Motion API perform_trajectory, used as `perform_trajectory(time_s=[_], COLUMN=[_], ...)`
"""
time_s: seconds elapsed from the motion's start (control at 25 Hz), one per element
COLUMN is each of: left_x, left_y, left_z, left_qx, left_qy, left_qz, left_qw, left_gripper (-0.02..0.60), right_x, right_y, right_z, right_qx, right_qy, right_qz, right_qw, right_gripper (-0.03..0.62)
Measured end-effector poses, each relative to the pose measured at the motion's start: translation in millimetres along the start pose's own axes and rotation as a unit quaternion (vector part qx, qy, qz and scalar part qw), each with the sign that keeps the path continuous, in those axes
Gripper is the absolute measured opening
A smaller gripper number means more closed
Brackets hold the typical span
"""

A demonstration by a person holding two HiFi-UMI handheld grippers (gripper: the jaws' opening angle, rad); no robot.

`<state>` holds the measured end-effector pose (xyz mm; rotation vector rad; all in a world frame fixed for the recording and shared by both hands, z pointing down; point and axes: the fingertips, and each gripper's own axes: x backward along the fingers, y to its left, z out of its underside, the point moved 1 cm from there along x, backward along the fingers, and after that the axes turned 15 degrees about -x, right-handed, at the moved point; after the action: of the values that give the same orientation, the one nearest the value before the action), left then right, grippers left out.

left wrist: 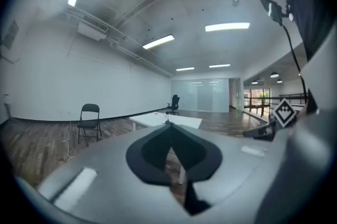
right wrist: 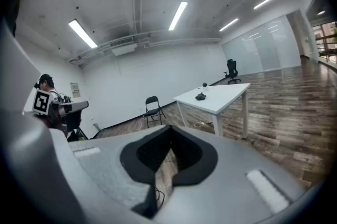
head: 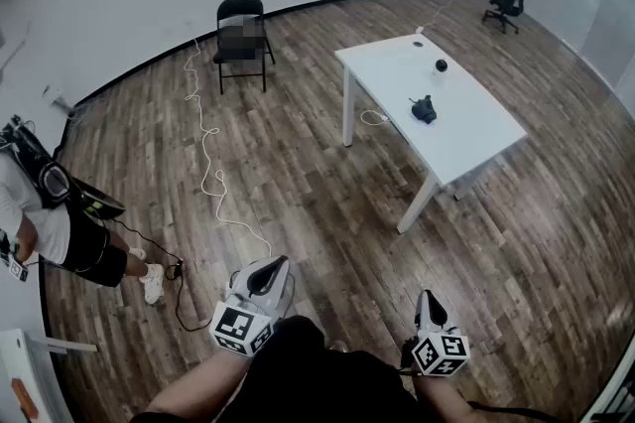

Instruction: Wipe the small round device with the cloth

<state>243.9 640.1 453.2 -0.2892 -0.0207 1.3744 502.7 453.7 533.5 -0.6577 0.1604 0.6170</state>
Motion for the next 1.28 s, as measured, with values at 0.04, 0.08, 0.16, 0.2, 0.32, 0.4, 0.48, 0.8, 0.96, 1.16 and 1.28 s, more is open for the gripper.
perform_trajectory(time_s=[0.04, 0.08, 0.16, 0.2, 0.32, 0.4, 0.48, 0.8, 0.96, 1.16, 1.28], left_x=[-1.2, -2.5, -5.5, -7.9, -19.7, -30.5, -44.4, -110.4, -133.5, -164.5, -189.1], left_y=[4.3, 8.0, 12.8, 14.3, 18.1, 22.0, 27.8, 54.6, 69.6, 104.6, 134.6], left_z=[-3.8, -7.3, -13.5, -16.0, -18.1, -17.8, -18.3, -31.8, -26.8, -20.1, -24.3], left_qx=[-0.002, -0.004, -0.010, -0.012, -0.008, -0.005, -0.007, -0.008, -0.012, -0.028, -0.023], left_qy=[-0.003, -0.005, -0.009, -0.011, -0.017, -0.023, -0.033, -0.057, -0.050, -0.036, -0.038], left_qz=[-0.008, -0.016, -0.025, -0.027, -0.021, -0.018, -0.018, 0.002, 0.013, 0.018, 0.024], left_qw=[1.0000, 0.9999, 0.9996, 0.9995, 0.9996, 0.9996, 0.9993, 0.9983, 0.9986, 0.9988, 0.9987], left_gripper=[0.006, 0.006, 0.006, 0.006, 0.006, 0.006, 0.006, 0.006, 0.006, 0.006, 0.006], right_x=[-7.6, -14.5, -24.2, -27.1, -30.9, -31.1, -31.0, -32.8, -55.7, -89.8, -121.4], right_y=[2.3, 4.5, 7.9, 8.7, 9.2, 9.5, 2.6, -34.8, -21.8, -13.3, 3.5], right_z=[-3.5, -7.4, -17.3, -23.0, -35.1, -35.7, -31.3, -39.4, -44.0, -51.5, -65.4], right_qx=[0.001, 0.003, 0.014, 0.021, 0.037, 0.048, 0.058, 0.035, 0.046, 0.041, 0.047], right_qy=[0.001, 0.002, 0.000, -0.003, -0.017, -0.021, -0.016, -0.005, 0.002, 0.012, 0.011], right_qz=[-0.008, -0.016, -0.029, -0.032, -0.032, -0.029, -0.013, 0.077, 0.070, 0.082, 0.072], right_qw=[1.000, 1.000, 0.999, 0.999, 0.999, 0.998, 0.998, 0.996, 0.996, 0.996, 0.996], right_gripper=[0.002, 0.002, 0.002, 0.002, 0.002, 0.002, 0.002, 0.001, 0.002, 0.002, 0.002])
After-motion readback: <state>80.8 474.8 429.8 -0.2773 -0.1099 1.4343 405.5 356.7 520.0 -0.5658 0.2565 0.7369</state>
